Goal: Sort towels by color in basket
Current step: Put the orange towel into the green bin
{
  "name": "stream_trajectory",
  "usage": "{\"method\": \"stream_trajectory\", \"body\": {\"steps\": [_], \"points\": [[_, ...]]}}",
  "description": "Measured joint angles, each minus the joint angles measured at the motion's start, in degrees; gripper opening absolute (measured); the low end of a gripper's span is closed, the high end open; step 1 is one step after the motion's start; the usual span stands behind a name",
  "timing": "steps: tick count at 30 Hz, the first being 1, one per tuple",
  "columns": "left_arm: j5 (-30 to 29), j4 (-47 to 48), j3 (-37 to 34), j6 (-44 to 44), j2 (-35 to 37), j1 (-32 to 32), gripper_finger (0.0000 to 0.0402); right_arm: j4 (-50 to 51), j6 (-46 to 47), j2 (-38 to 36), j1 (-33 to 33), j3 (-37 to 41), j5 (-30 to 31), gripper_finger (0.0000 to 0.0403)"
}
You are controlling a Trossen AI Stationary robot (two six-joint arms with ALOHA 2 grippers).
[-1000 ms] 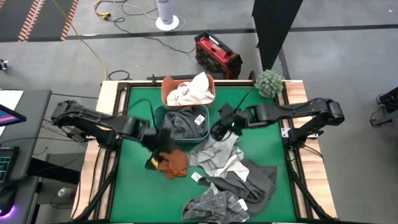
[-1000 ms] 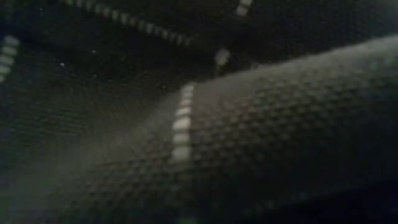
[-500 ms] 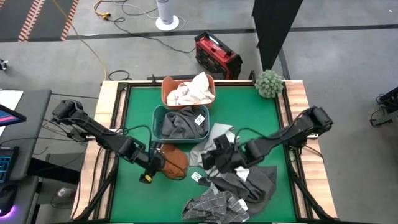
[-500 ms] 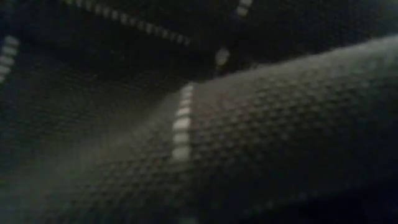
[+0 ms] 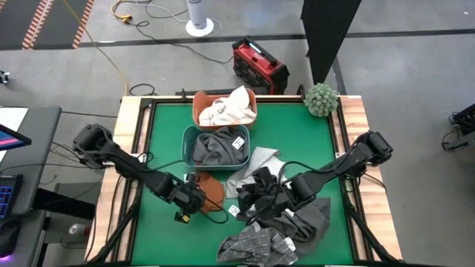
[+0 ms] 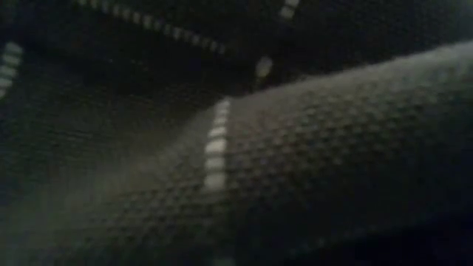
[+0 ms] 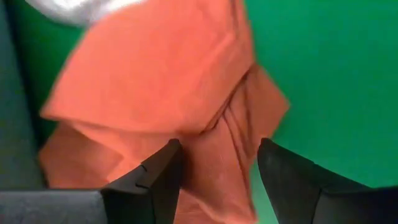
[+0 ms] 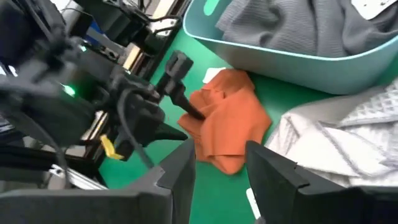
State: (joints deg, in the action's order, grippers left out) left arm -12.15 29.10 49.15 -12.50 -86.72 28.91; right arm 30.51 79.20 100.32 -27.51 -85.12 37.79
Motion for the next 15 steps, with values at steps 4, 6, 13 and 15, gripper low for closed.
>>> {"method": "stream_trajectory", "body": {"steps": [4, 6, 13, 15], "points": [[-0.1, -0.3, 0.0, -0.3, -5.4, -0.1, 0.0196, 1.3, -0.1, -0.3, 0.0, 0.0, 0.0, 0.0165], [-0.1, -0.6, 0.2, -0.4, -6.3, -0.1, 0.0187, 2.0, -0.2, -0.3, 0.0, 0.0, 0.0, 0.0165], [2.5, -3.9, 0.0, -0.6, -3.8, -0.6, 0.0022, 5.5, -0.2, -0.9, 0.2, 0.0, 0.0, 0.0165], [4.9, -6.8, 0.0, -1.3, -0.8, -1.5, 0.0011, 7.6, -0.2, -2.0, 0.5, 0.0, 0.0, 0.0165]]}}
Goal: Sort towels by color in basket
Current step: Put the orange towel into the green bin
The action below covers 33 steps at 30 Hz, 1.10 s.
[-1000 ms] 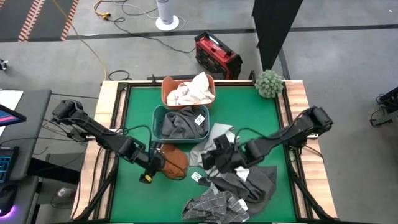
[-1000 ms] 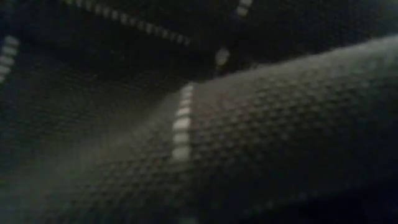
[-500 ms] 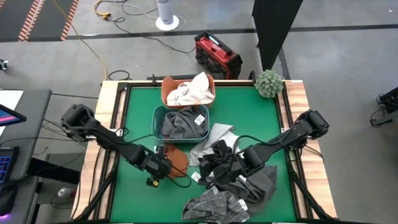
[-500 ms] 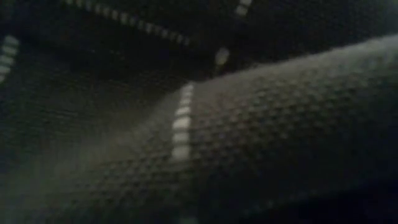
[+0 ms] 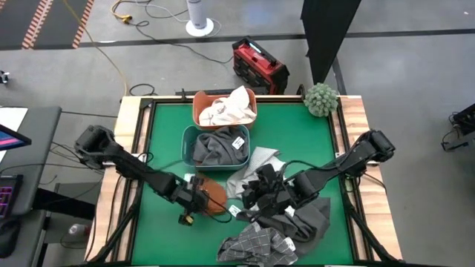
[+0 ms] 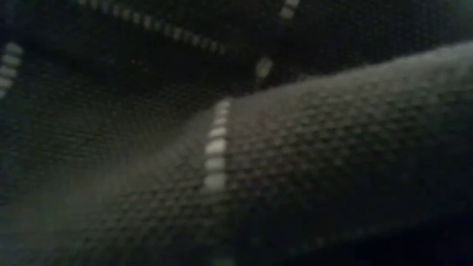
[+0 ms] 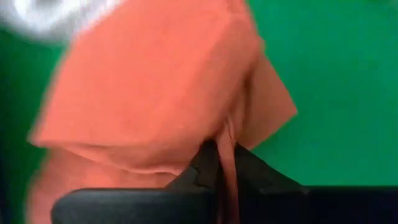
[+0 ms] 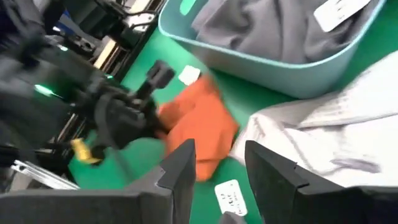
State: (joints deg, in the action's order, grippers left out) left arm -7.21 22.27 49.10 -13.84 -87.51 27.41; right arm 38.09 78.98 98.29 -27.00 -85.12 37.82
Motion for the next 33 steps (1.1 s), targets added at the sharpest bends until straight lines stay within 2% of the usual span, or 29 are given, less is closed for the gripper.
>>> {"method": "stream_trajectory", "body": {"steps": [4, 7, 12, 16, 20, 24, 28, 33], "points": [[5.3, -6.7, 0.0, -2.3, 8.0, -3.5, 0.0005, 5.5, -1.8, -3.9, 1.0, 0.0, 1.8, 0.0164], [6.1, -12.6, 0.0, -3.0, 15.4, -7.8, 0.0003, 9.2, -5.1, -8.0, 2.2, 0.0, 4.6, 0.0164], [5.9, -23.3, 0.1, 0.4, 25.8, -18.9, 0.0002, 12.9, -14.7, -14.7, 6.3, 0.0, 8.9, 0.0164], [6.0, -22.9, 0.2, 3.4, 29.4, -29.1, 0.0002, 13.7, -24.7, -18.5, 12.0, 0.0, 9.4, 0.0164], [13.1, -20.6, 0.1, 2.6, 27.6, -37.9, 0.0001, 13.4, -34.3, -20.4, 19.5, 0.0, 9.1, 0.0164], [16.6, -19.9, 0.1, 2.8, 21.9, -42.0, 0.0001, 12.1, -42.7, -20.8, 26.4, 0.0, 7.5, 0.0164], [18.2, -18.7, 0.1, -0.6, 14.2, -43.3, 0.0001, 9.5, -52.3, -20.3, 32.7, 0.0, -1.6, 0.0164], [21.8, -11.5, 0.1, -7.6, 6.5, -45.0, 0.0003, 4.7, -62.0, -18.0, 39.3, 0.0, -19.2, 0.0165]]}}
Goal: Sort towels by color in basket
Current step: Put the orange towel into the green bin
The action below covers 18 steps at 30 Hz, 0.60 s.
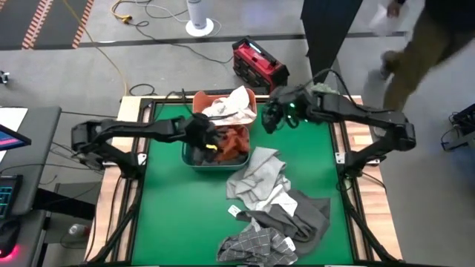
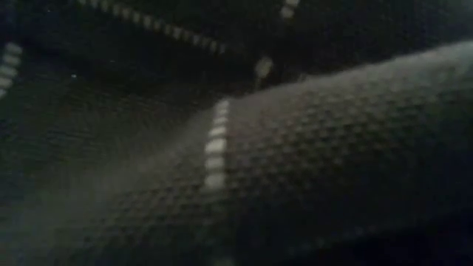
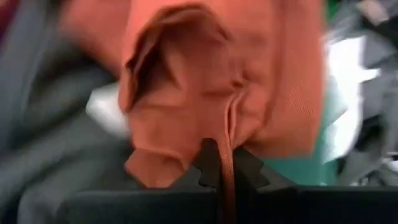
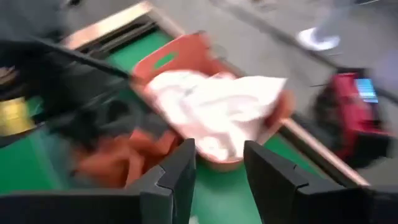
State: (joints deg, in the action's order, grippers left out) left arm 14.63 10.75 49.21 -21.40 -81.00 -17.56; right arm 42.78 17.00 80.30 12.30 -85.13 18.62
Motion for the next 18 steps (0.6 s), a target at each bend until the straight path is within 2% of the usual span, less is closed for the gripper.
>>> {"method": "stream_trajectory", "body": {"steps": [3, 6, 9, 12, 15, 18], "points": [[-0.3, 3.0, 0.0, -3.9, -1.6, -1.1, 0.0009, -2.7, -5.3, 3.1, 2.2, 0.0, -6.5, 0.0165], [-1.8, 3.8, 0.0, -6.0, 0.1, -1.9, 0.0013, -5.6, -8.4, 6.6, 2.9, 0.0, -12.0, 0.0165], [-3.2, 4.7, 0.6, -3.9, 3.9, -2.5, 0.0016, -9.6, -9.5, 10.5, 2.6, 0.0, -18.8, 0.0165], [-3.5, 10.0, 2.2, -1.7, 6.8, -3.3, 0.0023, -13.5, -10.0, 14.4, 2.2, 0.0, -22.0, 0.0165], [-1.3, 16.6, 3.7, 0.0, 8.3, -3.6, 0.0053, -17.8, -9.7, 17.7, 2.5, 0.1, -24.4, 0.0165], [-0.1, 22.4, 5.1, 0.6, 9.7, -3.5, 0.01, -22.0, -9.8, 20.2, 2.6, 0.1, -27.5, 0.0165]]}}
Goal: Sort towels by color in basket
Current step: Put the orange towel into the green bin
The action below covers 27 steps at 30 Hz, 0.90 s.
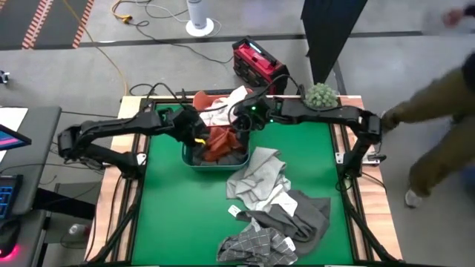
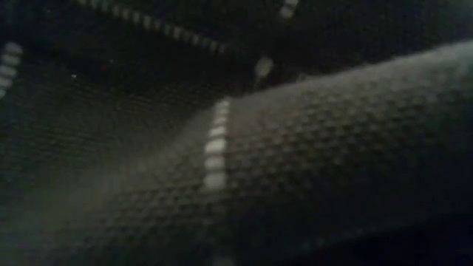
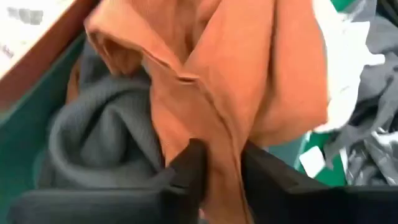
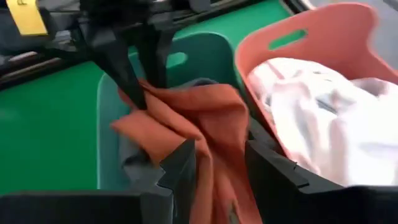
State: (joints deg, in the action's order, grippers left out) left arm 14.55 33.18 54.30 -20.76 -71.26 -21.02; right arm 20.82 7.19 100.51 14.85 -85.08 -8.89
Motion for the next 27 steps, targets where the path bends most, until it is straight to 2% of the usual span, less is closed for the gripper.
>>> {"method": "stream_trajectory", "body": {"steps": [6, 10, 15, 19, 23, 27], "points": [[-0.2, 3.6, 2.2, 0.1, 3.7, -0.4, 0.0192, -6.8, -2.8, 6.1, -0.7, 0.0, -5.7, 0.0164], [-1.7, 3.6, 4.0, 0.7, 4.7, -2.0, 0.0226, -6.1, -5.3, 9.7, -1.2, 0.0, -8.0, 0.0161], [-3.2, 2.8, 7.3, 4.1, 5.0, -4.5, 0.0233, -0.2, -7.9, 14.1, -1.7, -0.1, -8.3, 0.0149], [-4.3, 0.0, 9.6, 7.9, 5.0, -5.1, 0.0233, 7.6, -8.6, 12.9, -1.7, -5.3, -7.8, 0.0136], [-7.5, -3.2, 9.9, 10.2, 4.9, -5.1, 0.0233, 6.0, -11.2, 7.8, -2.0, -10.7, -4.3, 0.0124], [-10.5, -4.8, 9.9, 10.7, 4.9, -5.1, 0.0233, 1.7, -12.7, 6.7, -1.4, -11.9, -3.3, 0.0119]]}}
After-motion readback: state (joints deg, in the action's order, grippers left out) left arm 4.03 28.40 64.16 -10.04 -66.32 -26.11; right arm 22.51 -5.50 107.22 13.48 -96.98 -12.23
